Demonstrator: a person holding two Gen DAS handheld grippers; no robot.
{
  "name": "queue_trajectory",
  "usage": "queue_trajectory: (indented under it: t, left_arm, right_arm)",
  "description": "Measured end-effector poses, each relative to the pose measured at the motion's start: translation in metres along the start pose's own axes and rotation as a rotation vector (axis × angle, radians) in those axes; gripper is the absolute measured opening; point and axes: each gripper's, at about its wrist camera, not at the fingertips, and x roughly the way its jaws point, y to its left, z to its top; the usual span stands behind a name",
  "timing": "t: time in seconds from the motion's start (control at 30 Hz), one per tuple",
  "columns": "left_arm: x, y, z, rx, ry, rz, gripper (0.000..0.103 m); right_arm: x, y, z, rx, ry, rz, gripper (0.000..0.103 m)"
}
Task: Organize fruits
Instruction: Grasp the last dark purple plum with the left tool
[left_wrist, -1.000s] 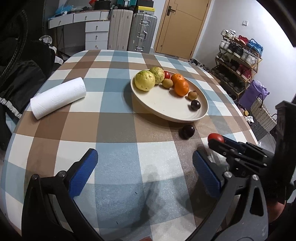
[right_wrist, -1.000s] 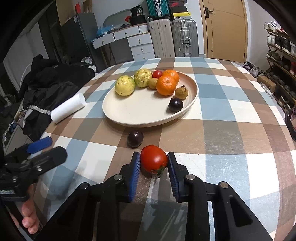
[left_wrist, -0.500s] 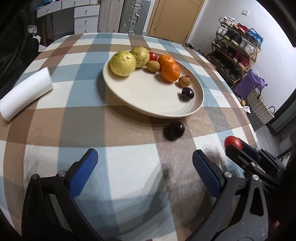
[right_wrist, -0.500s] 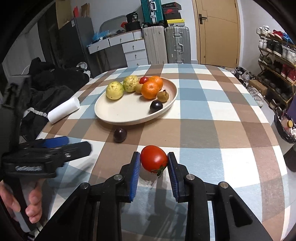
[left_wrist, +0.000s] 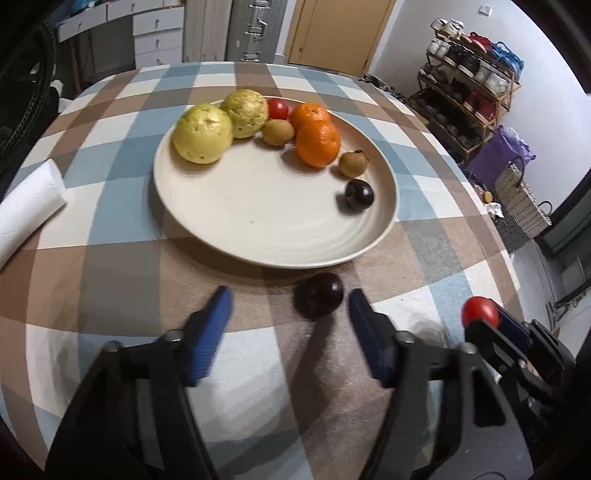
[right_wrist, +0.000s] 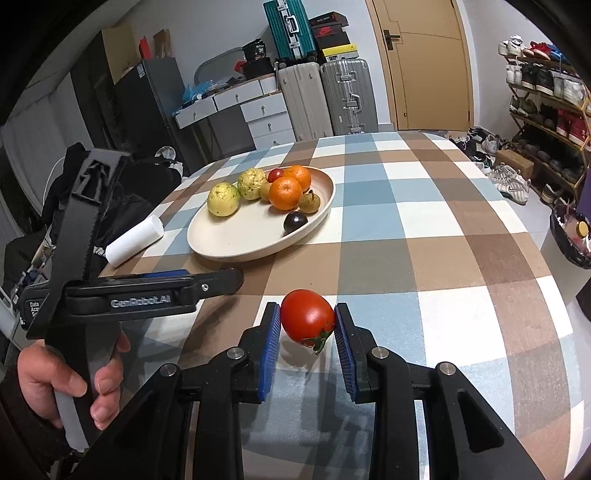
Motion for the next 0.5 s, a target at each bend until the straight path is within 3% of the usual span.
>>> queue_trajectory:
  t: [0.23, 0.5]
  left_arm:
    - [0.0010, -0.0053, 0.0003, 0.008, 0.008, -0.084, 0.022]
    - [-0.0026, -0.0055, -0.0033, 0.021, 0.004, -0.111, 0.020]
  right_arm:
    - [0.0014, -0.0062, 0.0002, 0.027, -0.004, -0.005, 0.030]
    - [-0.0001, -0.0070, 0.0006, 0.030, -0.004, 0.003, 0.030]
